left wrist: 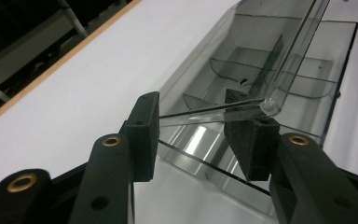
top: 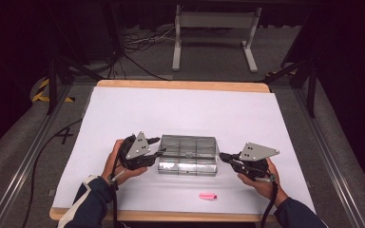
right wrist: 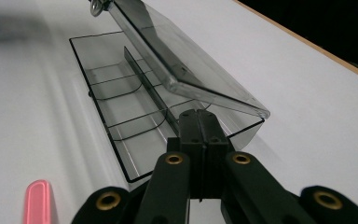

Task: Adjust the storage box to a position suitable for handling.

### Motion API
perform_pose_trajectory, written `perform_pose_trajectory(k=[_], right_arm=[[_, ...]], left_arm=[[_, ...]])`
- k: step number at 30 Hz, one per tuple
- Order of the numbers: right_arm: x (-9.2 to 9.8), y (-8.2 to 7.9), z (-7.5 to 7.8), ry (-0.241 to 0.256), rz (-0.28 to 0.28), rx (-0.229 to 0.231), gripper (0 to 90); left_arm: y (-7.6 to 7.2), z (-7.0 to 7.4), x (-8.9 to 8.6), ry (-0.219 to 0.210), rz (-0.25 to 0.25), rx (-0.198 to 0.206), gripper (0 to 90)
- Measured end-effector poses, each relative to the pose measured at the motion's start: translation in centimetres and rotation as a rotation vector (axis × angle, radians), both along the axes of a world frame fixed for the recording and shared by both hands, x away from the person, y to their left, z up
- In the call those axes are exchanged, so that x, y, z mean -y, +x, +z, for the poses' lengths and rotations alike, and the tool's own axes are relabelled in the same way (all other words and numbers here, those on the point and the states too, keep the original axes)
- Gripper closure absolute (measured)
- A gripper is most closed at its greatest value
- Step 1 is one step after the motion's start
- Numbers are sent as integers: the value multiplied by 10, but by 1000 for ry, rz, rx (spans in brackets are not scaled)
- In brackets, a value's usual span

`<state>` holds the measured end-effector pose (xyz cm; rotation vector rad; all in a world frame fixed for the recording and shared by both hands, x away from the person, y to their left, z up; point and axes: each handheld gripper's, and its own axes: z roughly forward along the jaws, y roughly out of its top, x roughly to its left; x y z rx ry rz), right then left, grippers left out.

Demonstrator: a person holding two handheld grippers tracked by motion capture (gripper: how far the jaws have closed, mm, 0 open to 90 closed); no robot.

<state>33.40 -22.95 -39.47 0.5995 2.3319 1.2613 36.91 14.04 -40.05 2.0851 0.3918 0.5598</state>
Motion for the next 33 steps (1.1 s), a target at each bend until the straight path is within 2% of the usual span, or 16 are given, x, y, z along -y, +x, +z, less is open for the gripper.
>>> perform_pose_trajectory(k=[7, 15, 23, 33], right_arm=[[-1, 1, 1, 3, 2, 1, 900], [0, 1, 5, 18, -14, 15, 900], [1, 3, 8, 30, -24, 27, 900], [-2, 6, 9, 25, -35, 39, 900]], left_arm=[[3, 4, 2, -18, -19, 11, 580], [6, 5, 3, -20, -26, 26, 653], [13, 6, 1, -64, -31, 6, 681], [18, 6, -2, -81, -39, -6, 687]])
